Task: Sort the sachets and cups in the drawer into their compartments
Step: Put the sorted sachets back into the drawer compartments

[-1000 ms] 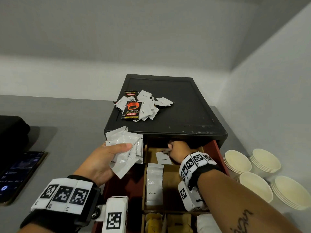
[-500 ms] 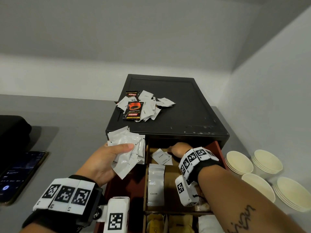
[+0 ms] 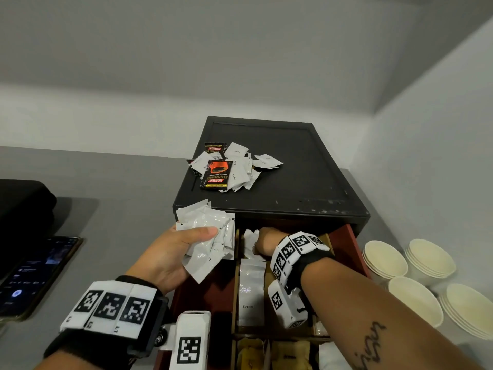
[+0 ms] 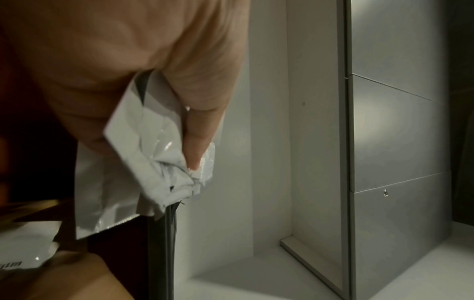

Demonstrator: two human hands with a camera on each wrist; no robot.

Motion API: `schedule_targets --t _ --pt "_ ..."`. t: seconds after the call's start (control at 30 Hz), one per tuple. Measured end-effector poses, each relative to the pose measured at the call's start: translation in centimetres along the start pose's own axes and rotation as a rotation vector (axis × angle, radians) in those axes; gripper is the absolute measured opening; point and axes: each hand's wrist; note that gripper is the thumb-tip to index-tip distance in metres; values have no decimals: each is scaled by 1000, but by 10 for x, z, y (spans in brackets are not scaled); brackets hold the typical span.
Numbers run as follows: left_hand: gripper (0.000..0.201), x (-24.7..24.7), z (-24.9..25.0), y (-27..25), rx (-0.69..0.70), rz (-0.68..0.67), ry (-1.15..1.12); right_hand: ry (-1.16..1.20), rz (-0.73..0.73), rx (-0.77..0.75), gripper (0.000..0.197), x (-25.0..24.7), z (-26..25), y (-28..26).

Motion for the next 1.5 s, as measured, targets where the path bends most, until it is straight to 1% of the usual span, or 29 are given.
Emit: schedule_targets --t 0.03,0.1,0.23,0.3,0.43,0.5,0.57,0.6,0.67,0.77,0.87,0.9,0.97,1.03,1.13,1.2,1.3,1.37,1.43,1.5 --pt "22 1 0 0 1 -3 0 16 11 6 37 1 2 3" --pt "20 2 1 -1 2 -5 1 129 35 23 32 1 9 8" --pt "20 2 2 -2 -4 -4 5 443 24 7 30 -2 27 -1" --pt "20 3 3 -2 -8 -19 7 554 16 61 33 -1 37 -8" --pt "18 3 3 -4 -14 -30 17 689 -29 143 35 3 46 -24" --pt "18 3 3 -5 -12 -30 21 658 -69 140 31 11 48 -33" --pt "19 3 3 -5 -10 -32 14 570 -132 130 14 23 47 -43" --pt "19 3 3 -6 -10 -33 10 528 -157 124 9 30 46 -47" --pt "21 3 2 -5 -16 -30 10 475 -207 111 17 43 44 -50" --pt "20 4 2 -5 -21 -17 24 351 -242 61 22 53 42 -55" --pt "18 3 3 -5 -22 -3 36 269 -235 26 13 54 39 -61" --pt "18 3 3 -5 -23 -2 40 266 -237 24 13 54 39 -63" --pt "18 3 3 -5 -25 -1 45 312 -236 44 19 52 40 -67" --pt "17 4 3 -6 -26 -1 52 388 -228 75 20 48 42 -70" --pt "16 5 3 -6 -37 7 56 475 -177 105 11 40 47 -76" --pt "16 5 3 -5 -46 9 60 417 -111 124 6 36 49 -78" --pt "14 6 3 -5 -51 11 73 150 -68 95 21 36 50 -81" --pt "13 6 3 -6 -51 13 78 60 -93 33 22 42 45 -81" --pt "13 7 3 -6 -55 13 76 112 -167 -4 26 49 39 -78" --pt "13 7 3 -7 -62 9 74 211 -283 -18 34 52 34 -78"
Point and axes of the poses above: each hand's wrist, its own y-axis towards the middle knuckle, its own x-axis out of the palm, z = x × y, and after that the axes turned 3 degrees about x, right-handed
